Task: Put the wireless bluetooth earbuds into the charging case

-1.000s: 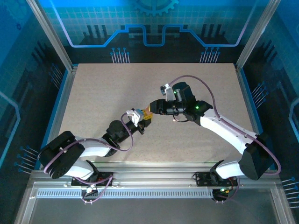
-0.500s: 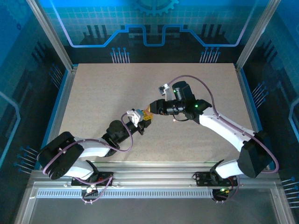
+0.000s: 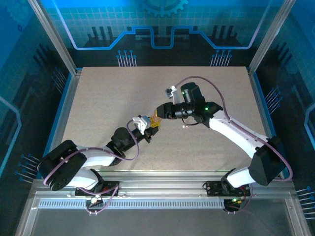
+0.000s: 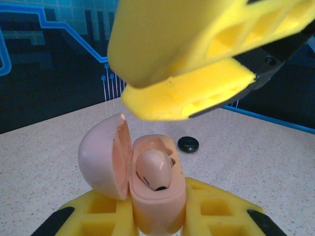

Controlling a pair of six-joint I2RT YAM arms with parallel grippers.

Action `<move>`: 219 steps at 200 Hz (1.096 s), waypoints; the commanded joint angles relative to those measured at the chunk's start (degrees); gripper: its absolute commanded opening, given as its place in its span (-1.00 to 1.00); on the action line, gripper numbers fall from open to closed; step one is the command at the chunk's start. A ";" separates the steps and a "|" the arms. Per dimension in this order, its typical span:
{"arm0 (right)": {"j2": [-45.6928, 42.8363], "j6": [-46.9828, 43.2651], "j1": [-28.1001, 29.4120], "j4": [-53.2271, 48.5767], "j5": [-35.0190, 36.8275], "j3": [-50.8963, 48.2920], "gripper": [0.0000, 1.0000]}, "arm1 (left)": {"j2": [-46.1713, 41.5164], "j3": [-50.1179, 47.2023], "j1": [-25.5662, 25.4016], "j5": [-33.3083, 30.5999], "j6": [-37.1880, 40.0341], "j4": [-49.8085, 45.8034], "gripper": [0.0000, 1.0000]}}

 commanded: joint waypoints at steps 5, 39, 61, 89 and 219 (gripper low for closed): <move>-2.47 -3.91 -1.63 -6.32 2.04 3.05 -0.34 | -2.72 -0.70 -0.28 -0.01 0.89 -1.09 -0.76; -5.12 -8.12 -4.50 -16.54 6.06 4.42 -0.33 | -5.07 -0.79 -0.36 -0.59 0.94 -5.29 -0.76; -5.40 -12.27 -7.13 -23.98 8.23 6.24 -0.30 | -8.01 -0.50 -0.26 -0.91 0.93 -10.51 -0.76; -4.13 -18.06 -9.93 -30.48 9.74 7.72 -0.27 | -12.21 0.23 -0.24 -1.41 1.82 -17.91 -0.76; 15.40 -37.84 -14.58 -38.59 18.11 13.92 -0.22 | -26.47 3.71 -0.29 -2.69 3.34 -44.27 -0.75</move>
